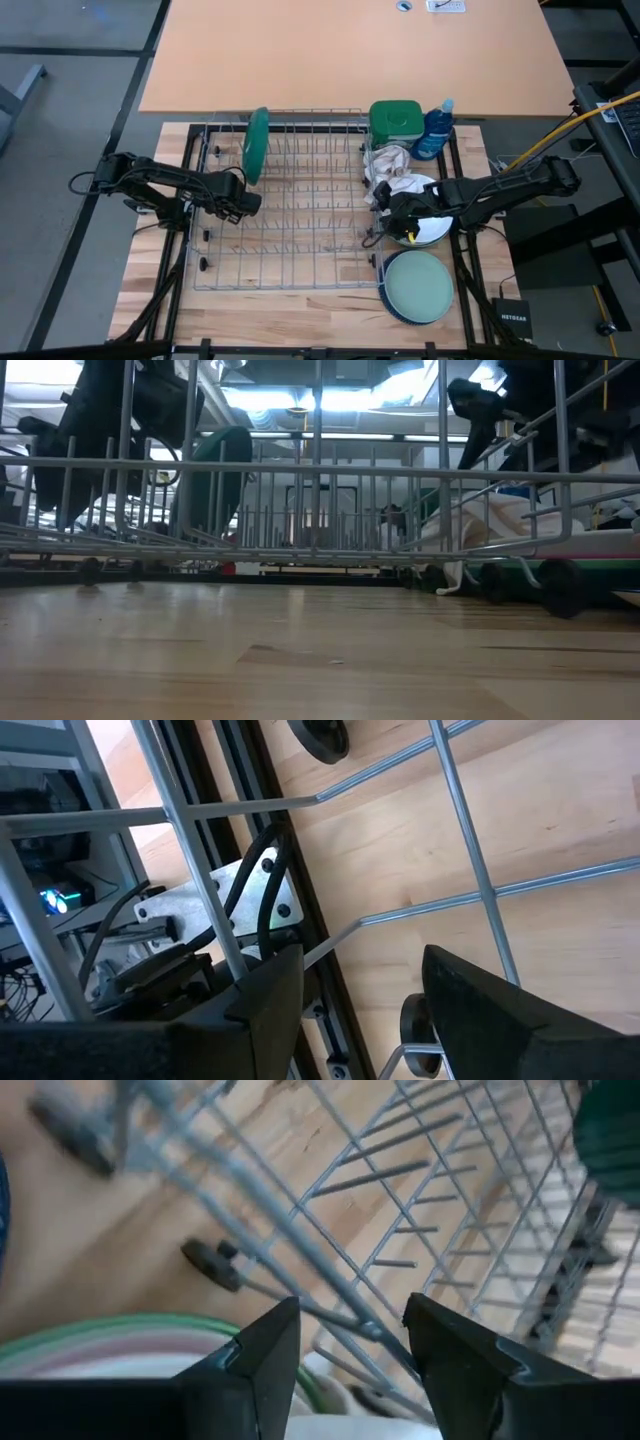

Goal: Sort dishes
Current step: Adjust the dishwasher rack, then put the white plate in the dish rack

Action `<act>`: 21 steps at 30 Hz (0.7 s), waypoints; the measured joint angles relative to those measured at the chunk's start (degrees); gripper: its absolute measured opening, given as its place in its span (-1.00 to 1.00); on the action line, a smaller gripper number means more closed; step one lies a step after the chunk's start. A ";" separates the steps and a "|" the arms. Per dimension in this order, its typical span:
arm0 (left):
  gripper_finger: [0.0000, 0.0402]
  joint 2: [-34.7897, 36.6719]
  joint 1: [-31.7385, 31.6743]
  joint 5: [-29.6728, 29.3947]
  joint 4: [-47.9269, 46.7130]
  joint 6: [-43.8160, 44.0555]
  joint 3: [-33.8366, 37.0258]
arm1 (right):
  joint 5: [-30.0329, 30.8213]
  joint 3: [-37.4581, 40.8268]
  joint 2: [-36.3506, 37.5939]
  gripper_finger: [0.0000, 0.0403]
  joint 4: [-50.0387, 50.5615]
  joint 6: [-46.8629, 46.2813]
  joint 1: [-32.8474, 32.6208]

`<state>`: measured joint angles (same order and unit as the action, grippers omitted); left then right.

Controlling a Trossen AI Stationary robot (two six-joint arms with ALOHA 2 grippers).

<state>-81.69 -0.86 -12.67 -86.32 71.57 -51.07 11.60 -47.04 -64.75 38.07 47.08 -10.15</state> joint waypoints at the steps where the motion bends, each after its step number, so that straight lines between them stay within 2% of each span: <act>1: -0.03 0.00 0.00 -0.01 -0.04 0.11 0.00 | 0.62 0.05 -0.01 -0.08 -0.29 2.89 0.00; 9: -0.03 0.00 -0.02 0.17 -1.32 0.55 0.23 | 7.03 0.21 -0.09 -0.08 -6.66 17.83 0.00; 13: -0.03 0.00 -0.02 0.17 -1.27 0.53 0.17 | 10.80 0.12 -0.09 -0.08 -6.77 18.89 0.00; 17: -0.03 0.00 -0.02 0.15 -1.74 0.55 0.07 | 12.47 0.10 -0.07 -0.08 -1.99 18.82 0.00; 21: -0.03 0.00 -0.02 0.11 -1.73 0.54 0.04 | 12.98 -0.12 0.03 -0.08 1.65 12.48 -0.03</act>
<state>-81.69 -0.89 -12.56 -88.06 72.11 -51.03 24.57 -47.16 -64.72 39.72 59.57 -10.17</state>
